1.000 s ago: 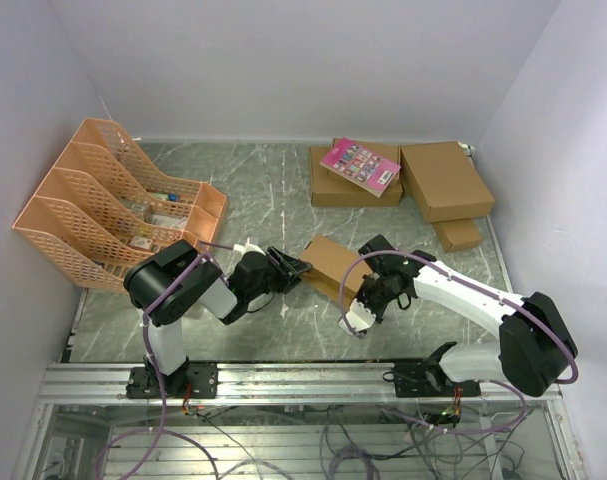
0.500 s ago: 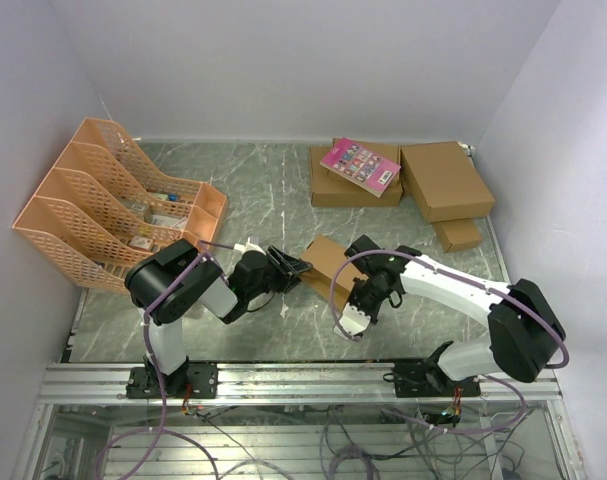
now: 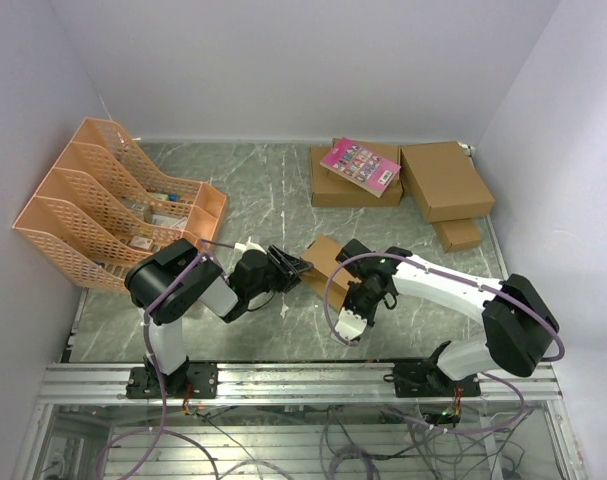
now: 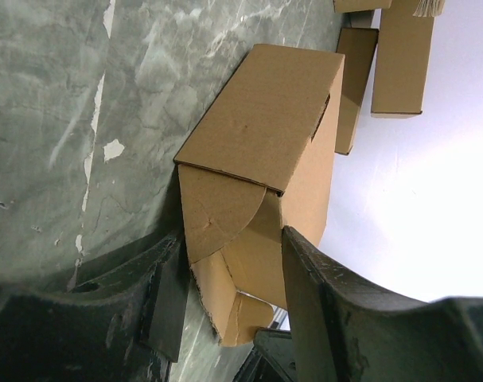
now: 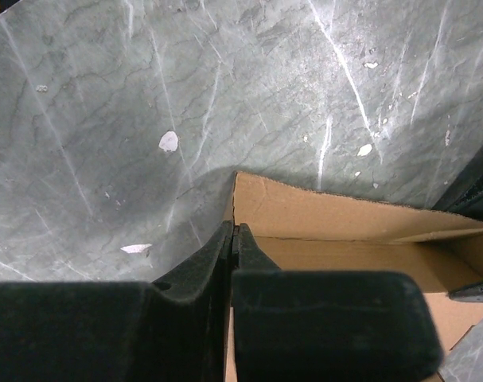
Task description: Fold the paper box
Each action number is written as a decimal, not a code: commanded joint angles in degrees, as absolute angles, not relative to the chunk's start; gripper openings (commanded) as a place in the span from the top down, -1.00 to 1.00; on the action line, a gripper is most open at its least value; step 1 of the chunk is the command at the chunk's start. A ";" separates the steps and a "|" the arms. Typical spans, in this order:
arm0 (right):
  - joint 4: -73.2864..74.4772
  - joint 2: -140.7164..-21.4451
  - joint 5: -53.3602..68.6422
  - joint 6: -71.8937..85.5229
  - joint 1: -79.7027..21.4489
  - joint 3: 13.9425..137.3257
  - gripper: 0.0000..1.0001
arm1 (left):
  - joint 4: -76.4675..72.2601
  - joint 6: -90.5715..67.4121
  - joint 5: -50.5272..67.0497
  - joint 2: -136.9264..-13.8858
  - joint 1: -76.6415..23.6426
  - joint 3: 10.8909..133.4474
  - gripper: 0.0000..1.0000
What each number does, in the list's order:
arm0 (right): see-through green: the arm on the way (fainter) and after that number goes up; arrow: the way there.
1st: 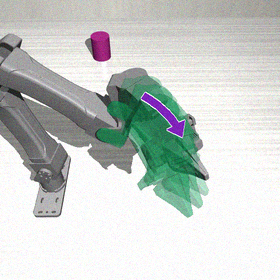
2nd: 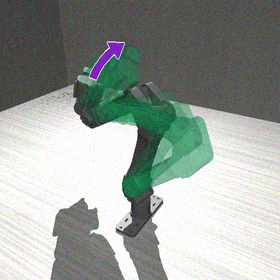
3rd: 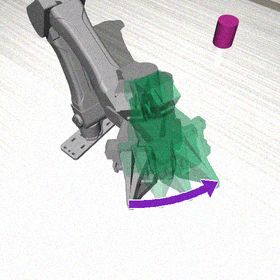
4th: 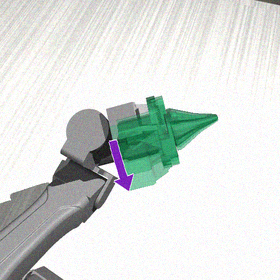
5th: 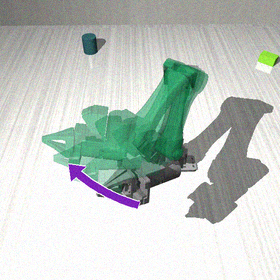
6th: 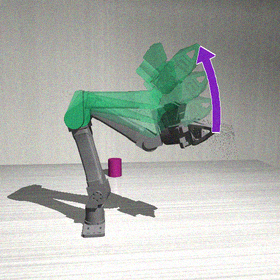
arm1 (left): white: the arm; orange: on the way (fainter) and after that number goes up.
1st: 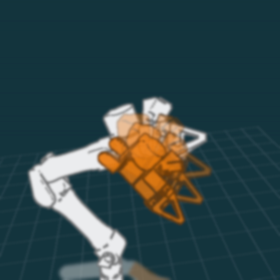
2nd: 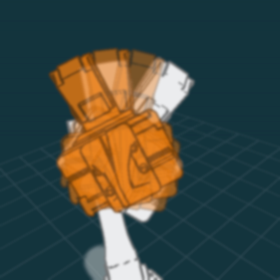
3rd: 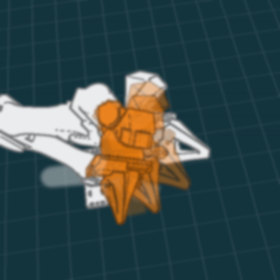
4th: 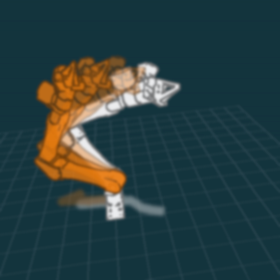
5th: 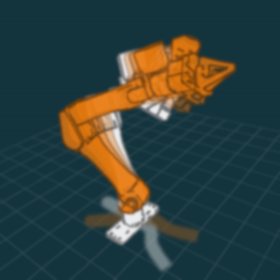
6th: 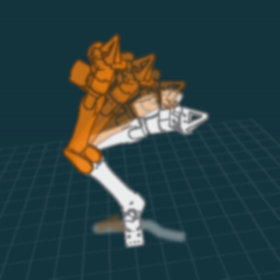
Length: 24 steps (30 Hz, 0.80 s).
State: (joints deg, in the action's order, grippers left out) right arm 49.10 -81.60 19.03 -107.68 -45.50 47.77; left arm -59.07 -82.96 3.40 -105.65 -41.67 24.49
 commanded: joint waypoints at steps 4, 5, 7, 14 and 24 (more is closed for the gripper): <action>50.32 -82.14 18.13 -106.73 -46.32 48.98 1.00 | -50.90 -80.57 4.02 -108.49 -41.30 23.50 -0.10; 50.46 -82.03 17.84 -106.63 -46.29 49.11 1.00 | -51.20 -80.64 4.12 -108.72 -41.24 23.43 -0.10; 50.67 -81.96 17.53 -106.33 -46.31 49.45 1.00 | -51.91 -80.89 4.28 -109.10 -41.22 23.33 -0.10; 51.10 -81.88 16.49 -106.14 -46.01 49.98 1.00 | -53.08 -81.19 4.59 -109.73 -41.04 22.93 -0.09; 51.76 -81.70 16.25 -106.94 -44.12 50.85 1.00 | -52.19 -80.86 4.58 -108.90 -40.71 22.93 -0.09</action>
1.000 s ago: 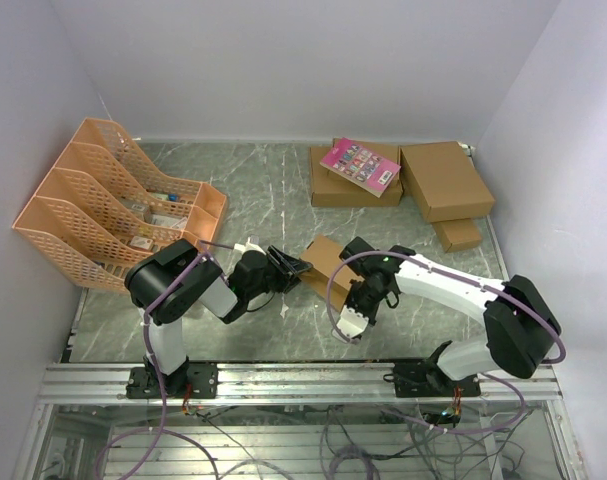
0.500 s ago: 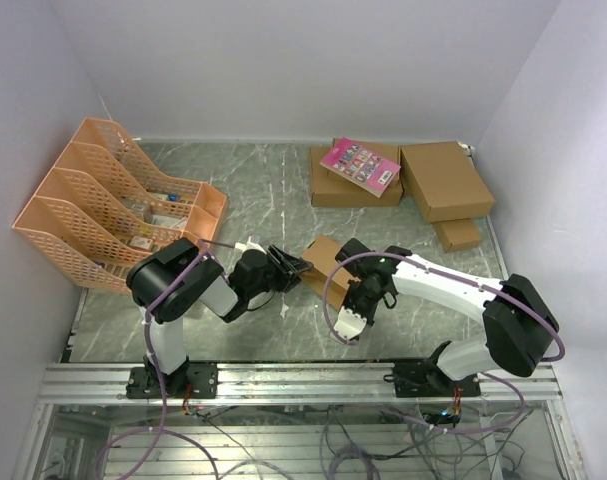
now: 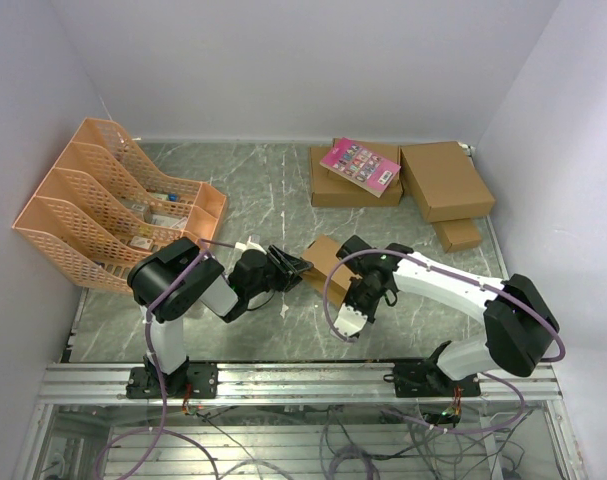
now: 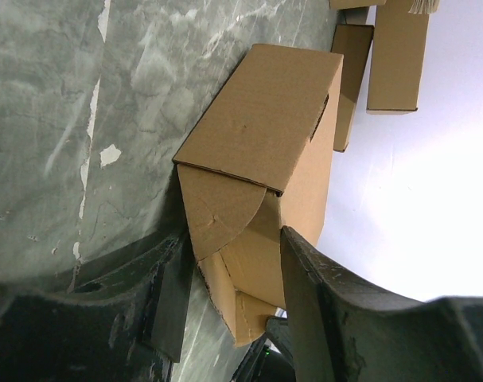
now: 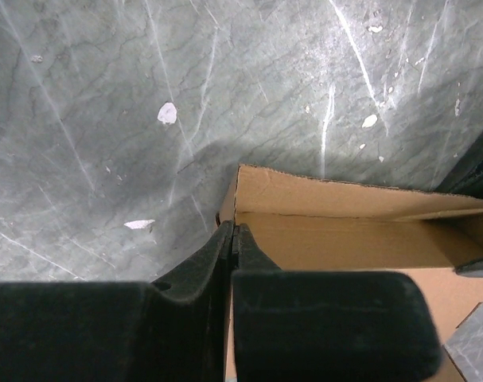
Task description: Fold the paper box
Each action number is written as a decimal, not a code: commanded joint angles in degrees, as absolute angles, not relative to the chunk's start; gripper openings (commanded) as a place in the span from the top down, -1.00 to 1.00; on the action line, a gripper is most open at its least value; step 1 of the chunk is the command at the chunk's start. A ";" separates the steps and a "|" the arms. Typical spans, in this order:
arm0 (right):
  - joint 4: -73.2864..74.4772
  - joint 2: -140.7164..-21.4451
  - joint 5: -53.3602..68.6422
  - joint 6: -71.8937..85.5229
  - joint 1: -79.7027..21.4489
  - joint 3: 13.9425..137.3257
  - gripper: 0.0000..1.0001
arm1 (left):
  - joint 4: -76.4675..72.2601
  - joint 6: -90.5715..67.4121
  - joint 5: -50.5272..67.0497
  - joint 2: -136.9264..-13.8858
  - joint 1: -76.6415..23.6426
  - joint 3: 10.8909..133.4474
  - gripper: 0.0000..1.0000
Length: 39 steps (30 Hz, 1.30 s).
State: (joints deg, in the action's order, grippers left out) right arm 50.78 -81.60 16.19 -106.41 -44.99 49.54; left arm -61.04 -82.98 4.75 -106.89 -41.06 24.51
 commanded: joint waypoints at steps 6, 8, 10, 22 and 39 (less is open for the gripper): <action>51.52 -81.29 16.04 -107.39 -42.45 51.12 1.00 | -52.51 -81.03 4.78 -109.25 -40.68 22.91 -0.09; 51.52 -81.18 15.99 -107.49 -41.86 51.36 1.00 | -52.56 -80.99 4.76 -109.25 -40.69 22.86 -0.10; 51.15 -80.69 15.99 -107.44 -41.33 51.40 0.96 | -52.51 -81.03 4.77 -109.18 -40.65 22.92 -0.10; 54.94 -73.94 30.46 -98.53 -40.78 55.50 0.15 | -52.16 -81.02 4.81 -108.46 -40.65 23.13 -0.09; 17.26 -60.13 8.02 -28.56 -43.21 35.46 -0.99 | -51.83 -81.11 4.80 -106.91 -40.69 23.12 -0.10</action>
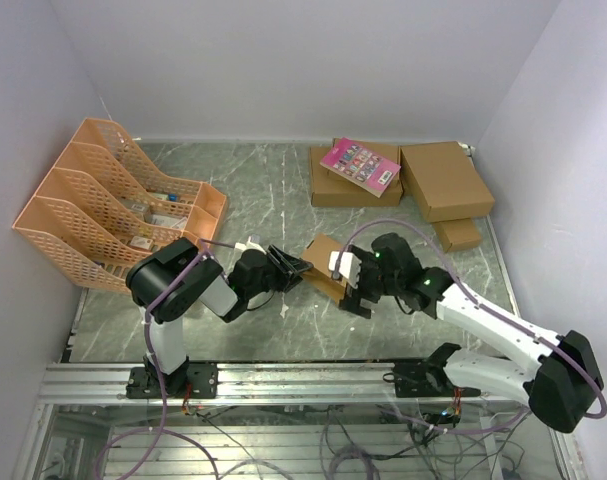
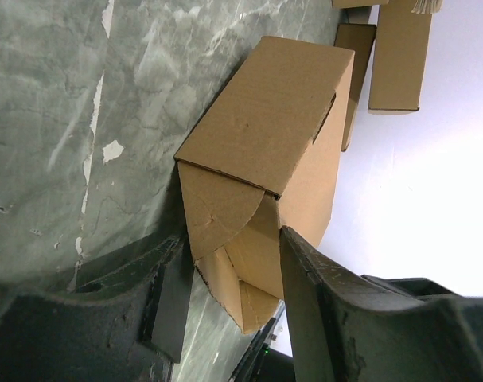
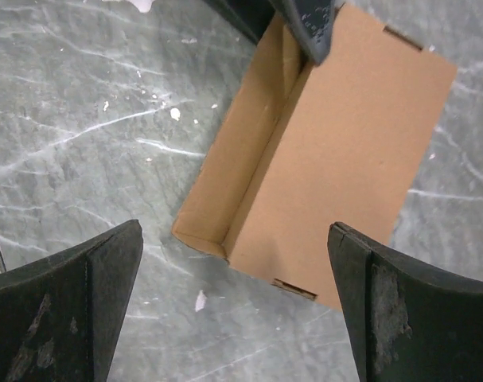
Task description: Fold the paper box
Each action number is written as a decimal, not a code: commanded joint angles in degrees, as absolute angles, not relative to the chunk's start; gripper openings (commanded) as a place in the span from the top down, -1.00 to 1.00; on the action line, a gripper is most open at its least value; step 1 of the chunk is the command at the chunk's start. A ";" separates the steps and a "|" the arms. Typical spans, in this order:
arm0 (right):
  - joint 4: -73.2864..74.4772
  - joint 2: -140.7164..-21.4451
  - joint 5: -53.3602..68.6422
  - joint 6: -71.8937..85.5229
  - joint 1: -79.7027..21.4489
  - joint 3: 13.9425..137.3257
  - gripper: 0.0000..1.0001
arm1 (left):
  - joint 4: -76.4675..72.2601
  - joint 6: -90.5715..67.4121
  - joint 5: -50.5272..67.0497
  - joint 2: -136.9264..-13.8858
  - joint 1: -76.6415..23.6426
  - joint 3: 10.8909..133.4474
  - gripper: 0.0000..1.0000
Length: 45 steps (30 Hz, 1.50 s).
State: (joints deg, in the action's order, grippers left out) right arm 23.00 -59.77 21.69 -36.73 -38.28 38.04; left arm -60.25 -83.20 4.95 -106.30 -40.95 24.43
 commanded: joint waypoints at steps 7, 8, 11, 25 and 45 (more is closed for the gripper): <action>17.32 -67.45 -10.43 -26.32 -55.33 36.44 -0.99 | -49.84 -80.76 4.65 -105.50 -40.66 23.42 -0.10; 16.72 -68.07 -12.60 -26.63 -56.44 36.21 -0.99 | -49.72 -80.77 4.66 -105.41 -40.65 23.44 -0.10; 13.96 -70.64 -20.60 -27.68 -59.38 35.48 -0.99 | -49.32 -80.72 4.62 -104.97 -40.67 23.55 -0.09; 13.71 -73.28 -24.83 -26.84 -61.83 35.68 -0.99 | -48.00 -80.62 4.84 -103.47 -40.64 24.11 -0.09; 15.82 -70.71 -21.79 -27.46 -60.78 37.48 -0.59 | -45.84 -80.29 4.91 -101.94 -40.64 25.13 -0.12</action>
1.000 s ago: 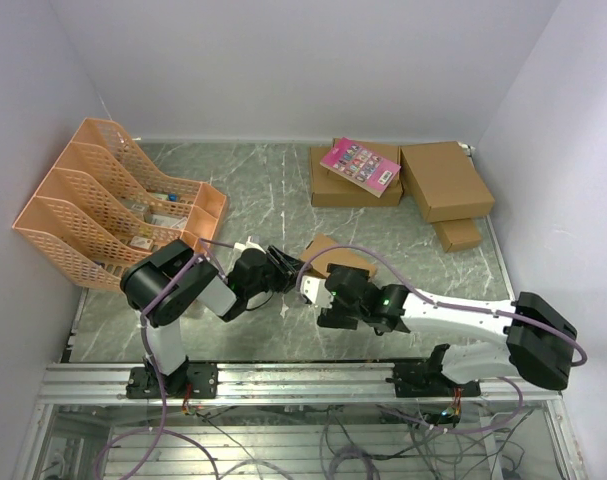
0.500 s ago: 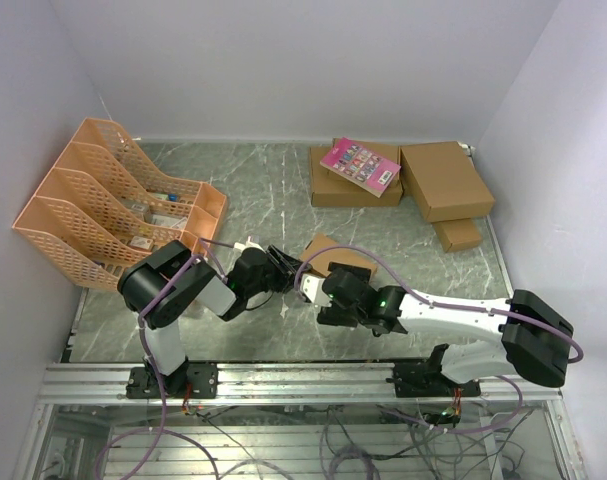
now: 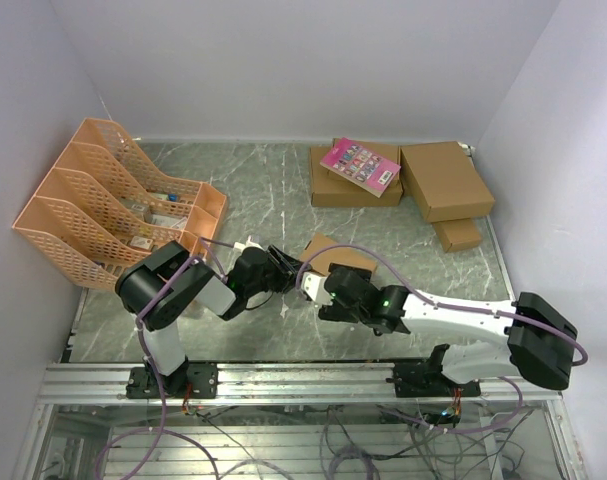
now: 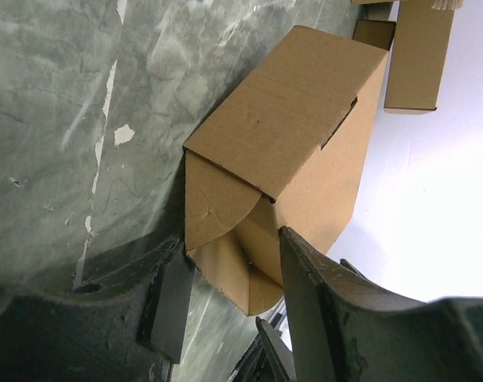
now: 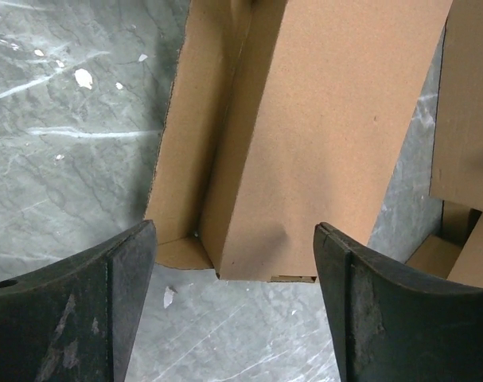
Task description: Fold the paper box
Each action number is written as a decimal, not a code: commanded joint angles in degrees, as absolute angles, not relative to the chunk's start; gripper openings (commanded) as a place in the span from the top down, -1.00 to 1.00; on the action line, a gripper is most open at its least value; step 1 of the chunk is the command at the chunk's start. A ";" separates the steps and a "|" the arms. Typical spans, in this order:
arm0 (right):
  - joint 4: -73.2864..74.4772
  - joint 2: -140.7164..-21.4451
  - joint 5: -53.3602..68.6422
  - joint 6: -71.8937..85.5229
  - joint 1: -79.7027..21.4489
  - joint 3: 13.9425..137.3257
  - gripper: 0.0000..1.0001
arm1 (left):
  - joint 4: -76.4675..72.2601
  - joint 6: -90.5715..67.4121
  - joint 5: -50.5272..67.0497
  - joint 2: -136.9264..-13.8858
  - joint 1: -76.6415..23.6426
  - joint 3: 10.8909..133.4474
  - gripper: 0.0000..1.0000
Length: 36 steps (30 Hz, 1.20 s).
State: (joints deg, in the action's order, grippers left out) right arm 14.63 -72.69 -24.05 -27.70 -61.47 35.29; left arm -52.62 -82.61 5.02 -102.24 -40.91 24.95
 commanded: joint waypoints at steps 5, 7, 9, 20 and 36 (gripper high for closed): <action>22.07 -67.10 -7.78 -27.35 -54.51 43.85 -0.89 | -44.86 -79.82 5.14 -101.39 -40.57 25.77 -0.12; 21.73 -65.19 0.82 -26.68 -47.66 46.23 -0.99 | -44.75 -79.73 5.25 -101.34 -40.56 26.04 -0.13; 19.43 -65.25 9.64 -25.27 -38.44 48.58 -0.99 | -44.46 -79.57 5.34 -101.42 -40.60 26.34 -0.12; 15.08 -87.31 41.24 -10.60 -12.99 57.04 -0.78 | -41.05 -78.80 5.32 -100.16 -40.45 28.40 -0.14; 13.71 -98.88 48.11 -5.66 -12.37 56.91 -0.33 | -38.10 -78.02 5.69 -99.73 -40.16 30.34 -0.14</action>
